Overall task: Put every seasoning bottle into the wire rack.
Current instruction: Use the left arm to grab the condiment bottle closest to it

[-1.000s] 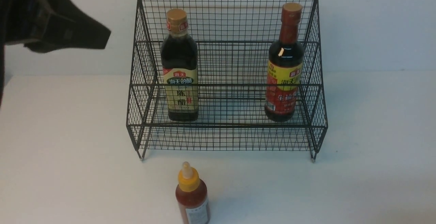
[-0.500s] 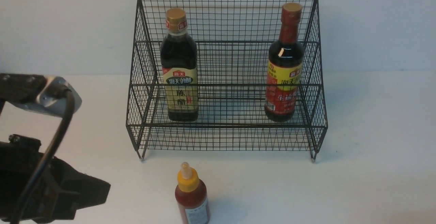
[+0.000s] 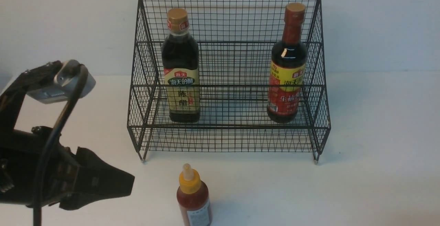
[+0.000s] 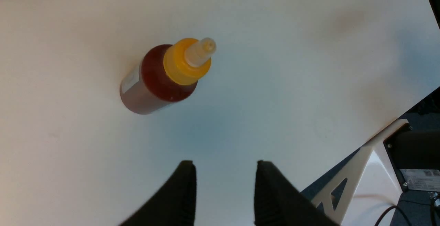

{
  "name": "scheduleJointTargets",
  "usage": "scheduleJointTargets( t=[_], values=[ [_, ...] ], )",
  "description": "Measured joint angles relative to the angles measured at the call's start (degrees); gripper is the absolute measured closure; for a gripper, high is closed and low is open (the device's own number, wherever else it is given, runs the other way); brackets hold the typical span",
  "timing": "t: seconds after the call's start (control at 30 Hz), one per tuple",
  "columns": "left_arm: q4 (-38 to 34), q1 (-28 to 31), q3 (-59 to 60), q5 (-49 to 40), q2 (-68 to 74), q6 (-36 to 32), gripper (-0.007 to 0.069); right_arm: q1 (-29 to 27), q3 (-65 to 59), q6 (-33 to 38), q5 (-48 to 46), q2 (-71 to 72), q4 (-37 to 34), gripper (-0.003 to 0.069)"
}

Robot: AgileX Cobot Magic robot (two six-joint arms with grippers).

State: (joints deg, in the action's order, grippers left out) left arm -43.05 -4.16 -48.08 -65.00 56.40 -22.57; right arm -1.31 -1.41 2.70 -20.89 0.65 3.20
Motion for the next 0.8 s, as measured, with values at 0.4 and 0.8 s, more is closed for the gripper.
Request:
scheduleJointTargets(
  t=[0.4,0.8],
  values=[
    [-5.3,-9.3,0.0,4.9,3.7,-9.6,0.0151,0.0,0.0,0.0,-0.1,0.0,0.0,0.0673],
    [21.7,-29.3,-1.1,22.7,7.4,13.9,0.0141,0.0,0.0,-0.1,-0.1,0.0,0.0,0.0673]
  ],
)
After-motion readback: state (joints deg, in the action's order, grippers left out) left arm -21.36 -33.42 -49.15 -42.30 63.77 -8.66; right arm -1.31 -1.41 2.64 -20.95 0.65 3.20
